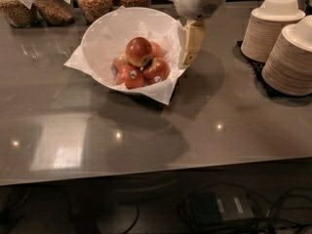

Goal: Pick apple from white bowl

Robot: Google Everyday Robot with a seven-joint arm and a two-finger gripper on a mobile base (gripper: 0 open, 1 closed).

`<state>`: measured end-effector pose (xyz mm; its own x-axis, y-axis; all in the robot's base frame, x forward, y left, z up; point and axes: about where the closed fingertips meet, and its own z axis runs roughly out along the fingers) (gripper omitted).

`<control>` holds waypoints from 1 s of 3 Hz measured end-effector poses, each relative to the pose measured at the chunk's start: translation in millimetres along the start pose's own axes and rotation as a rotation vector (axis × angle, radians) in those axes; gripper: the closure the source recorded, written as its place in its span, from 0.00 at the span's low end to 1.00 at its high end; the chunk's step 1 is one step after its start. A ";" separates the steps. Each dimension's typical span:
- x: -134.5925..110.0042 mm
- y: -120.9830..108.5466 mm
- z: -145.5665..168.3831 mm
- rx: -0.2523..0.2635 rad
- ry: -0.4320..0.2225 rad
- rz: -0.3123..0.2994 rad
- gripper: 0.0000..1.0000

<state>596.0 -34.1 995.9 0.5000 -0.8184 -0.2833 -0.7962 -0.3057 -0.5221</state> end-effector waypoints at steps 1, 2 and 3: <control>-0.3 -10.6 26.0 -0.012 -0.035 -0.010 0.19; -0.5 -20.3 44.8 -0.016 -0.062 -0.015 0.35; -0.3 -24.6 59.5 -0.026 -0.082 -0.015 0.34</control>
Offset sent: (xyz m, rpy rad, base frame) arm 0.0480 0.0390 -0.0339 0.0578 0.0312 0.0676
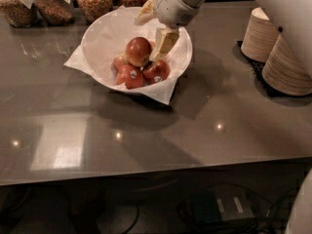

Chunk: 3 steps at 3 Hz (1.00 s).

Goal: Pick apple from white bowl

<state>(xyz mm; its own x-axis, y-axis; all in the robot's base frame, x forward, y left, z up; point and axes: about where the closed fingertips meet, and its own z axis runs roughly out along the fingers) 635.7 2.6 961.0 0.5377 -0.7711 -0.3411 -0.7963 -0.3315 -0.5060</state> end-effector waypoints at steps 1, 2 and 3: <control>0.5 -1.9 10.3 -0.009 -0.014 0.000 0.33; 0.7 -2.3 17.1 -0.015 -0.024 0.002 0.34; 0.8 -1.2 26.4 -0.027 -0.039 0.006 0.35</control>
Offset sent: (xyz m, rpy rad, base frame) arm 0.0114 0.0127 -0.0193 0.0215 0.0330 0.0219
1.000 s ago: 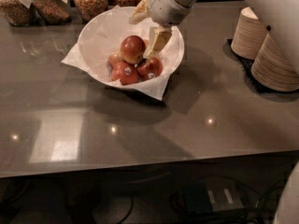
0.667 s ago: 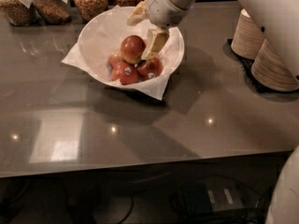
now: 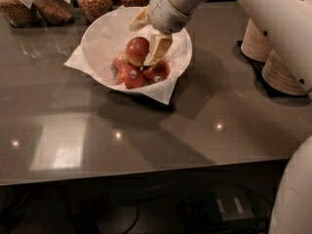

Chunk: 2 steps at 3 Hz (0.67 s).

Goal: Pick apple from white bowl

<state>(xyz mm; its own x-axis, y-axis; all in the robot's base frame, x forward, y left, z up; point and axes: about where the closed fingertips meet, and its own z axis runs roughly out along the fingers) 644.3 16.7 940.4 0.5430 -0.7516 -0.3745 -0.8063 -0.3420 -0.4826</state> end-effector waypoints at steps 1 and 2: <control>-0.8 0.8 9.7 -0.012 -0.019 0.001 0.35; -1.7 1.2 16.0 -0.019 -0.032 0.001 0.37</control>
Offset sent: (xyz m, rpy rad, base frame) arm 0.0034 0.0135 -0.0183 0.0294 0.0395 0.0314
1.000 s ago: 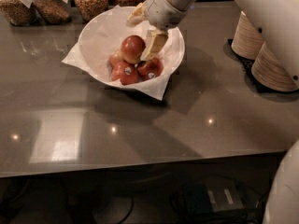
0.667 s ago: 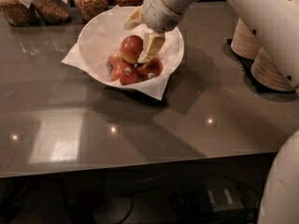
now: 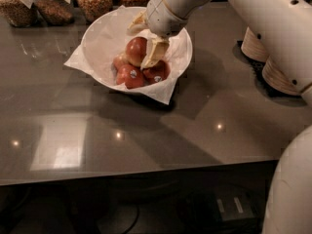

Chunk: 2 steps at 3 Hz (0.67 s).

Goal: Pick apple from white bowl

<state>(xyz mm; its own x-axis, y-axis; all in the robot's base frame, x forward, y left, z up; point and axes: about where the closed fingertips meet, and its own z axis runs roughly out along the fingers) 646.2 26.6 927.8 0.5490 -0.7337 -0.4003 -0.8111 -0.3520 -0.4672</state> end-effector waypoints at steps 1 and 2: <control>-1.5 0.0 4.2 -0.006 -0.008 -0.005 0.56; -4.3 0.8 7.0 -0.012 -0.024 -0.016 0.79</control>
Offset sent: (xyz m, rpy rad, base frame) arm -0.0033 0.0071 -0.0025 0.0186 0.0065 0.0454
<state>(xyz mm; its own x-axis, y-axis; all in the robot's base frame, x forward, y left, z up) 644.6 33.6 923.6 0.5663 -0.7141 -0.4115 -0.8045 -0.3704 -0.4644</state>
